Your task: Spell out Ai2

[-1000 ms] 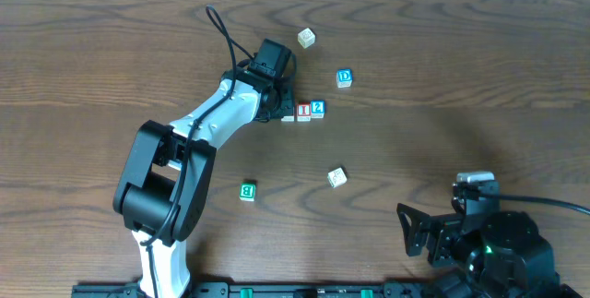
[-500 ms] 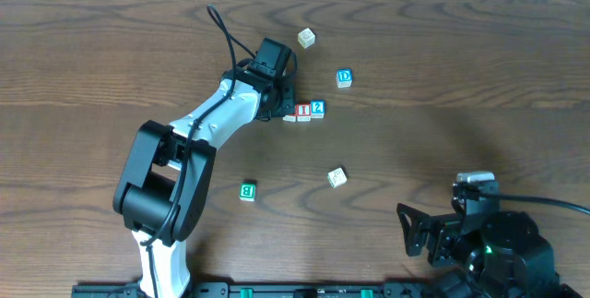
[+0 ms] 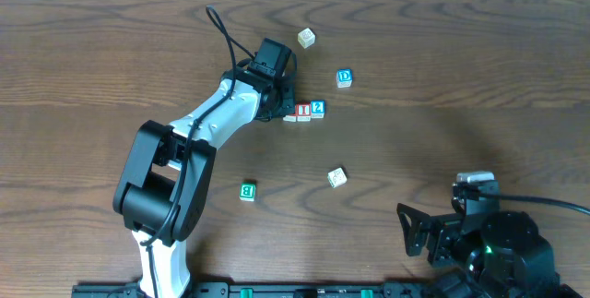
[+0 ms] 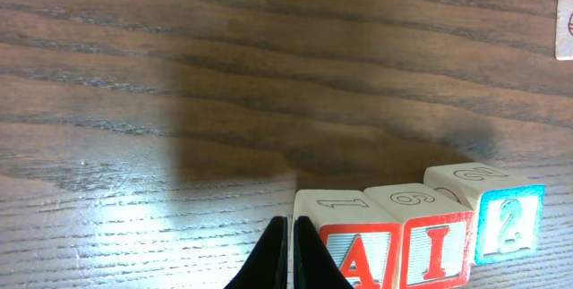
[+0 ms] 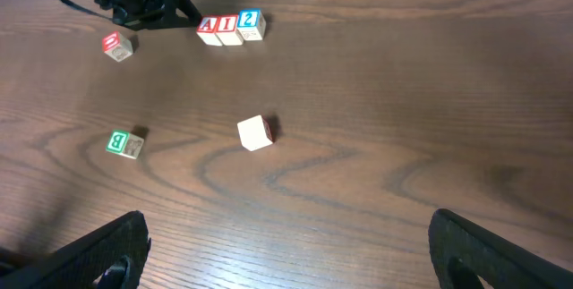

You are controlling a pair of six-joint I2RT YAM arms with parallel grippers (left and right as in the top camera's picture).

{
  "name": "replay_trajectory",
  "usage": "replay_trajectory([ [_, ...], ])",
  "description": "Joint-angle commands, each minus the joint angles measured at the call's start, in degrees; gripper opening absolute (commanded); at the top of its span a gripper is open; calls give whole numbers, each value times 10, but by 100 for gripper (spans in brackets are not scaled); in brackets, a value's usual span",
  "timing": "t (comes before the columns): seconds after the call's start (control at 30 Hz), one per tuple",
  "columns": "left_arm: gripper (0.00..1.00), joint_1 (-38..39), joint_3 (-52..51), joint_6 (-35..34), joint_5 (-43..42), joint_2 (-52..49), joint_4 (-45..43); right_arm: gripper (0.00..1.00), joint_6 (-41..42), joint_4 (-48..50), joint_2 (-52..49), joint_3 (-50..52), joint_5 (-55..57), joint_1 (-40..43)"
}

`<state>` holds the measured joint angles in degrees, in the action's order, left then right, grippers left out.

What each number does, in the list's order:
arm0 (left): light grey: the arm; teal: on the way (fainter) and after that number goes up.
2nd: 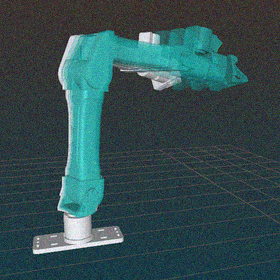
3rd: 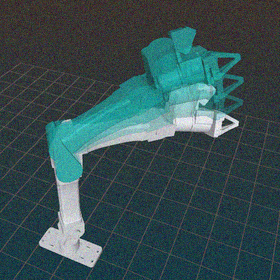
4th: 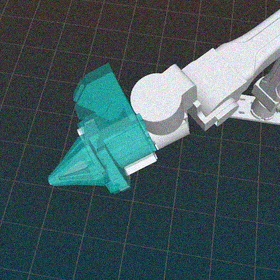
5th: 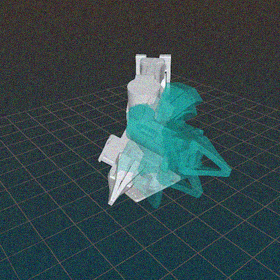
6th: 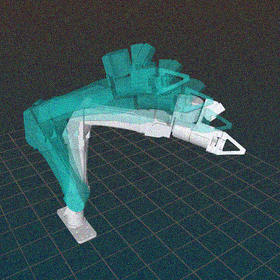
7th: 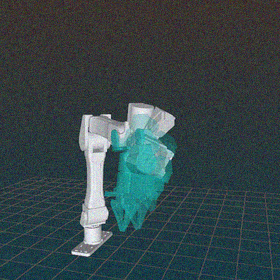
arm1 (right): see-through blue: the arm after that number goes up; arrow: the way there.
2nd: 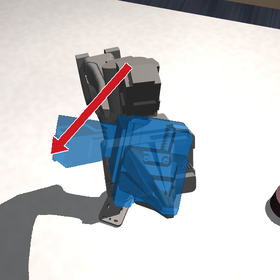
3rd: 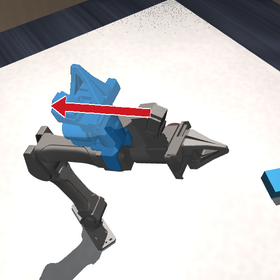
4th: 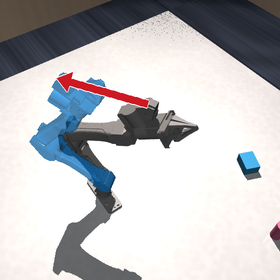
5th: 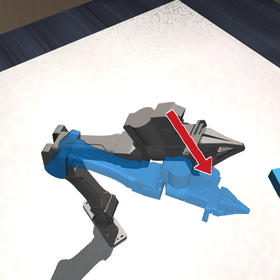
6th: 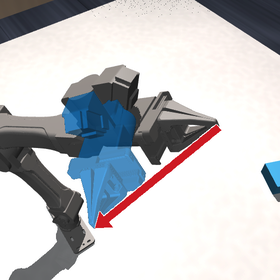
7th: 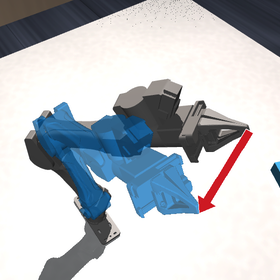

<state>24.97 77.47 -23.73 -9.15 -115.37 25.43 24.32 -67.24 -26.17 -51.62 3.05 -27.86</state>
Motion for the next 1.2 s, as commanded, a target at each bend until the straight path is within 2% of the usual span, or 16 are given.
replay_trajectory([
  [0.0,6,-1,-3,-7,-12,-8,3,99,-6,-1,0,2,6,0],
  [0.3,6,-1,-3,-11,-3,-8,12,99,-6,-1,0,2,6,0],
  [0.57,6,-17,9,14,104,-6,18,99,-6,-1,0,2,6,0],
  [0.8,6,-52,115,61,109,48,124,99,-6,-1,0,2,6,0],
  [0.83,11,-52,130,71,111,60,141,99,-6,-1,0,2,6,0],
  [0.87,24,-52,144,81,111,75,160,99,-6,-1,0,2,6,0],
  [0.9,41,-52,156,88,111,90,176,99,-6,-1,0,2,6,0],
  [0.97,64,-50,177,90,111,134,206,99,-6,-1,0,2,6,0],
  [1.0,83,-50,183,90,111,158,217,99,-6,-1,0,2,6,0],
  [1.03,95,-50,187,89,110,180,226,99,-6,-1,0,2,6,0],
  [1.17,95,-50,191,69,96,279,258,99,-6,-1,0,2,6,0],
])
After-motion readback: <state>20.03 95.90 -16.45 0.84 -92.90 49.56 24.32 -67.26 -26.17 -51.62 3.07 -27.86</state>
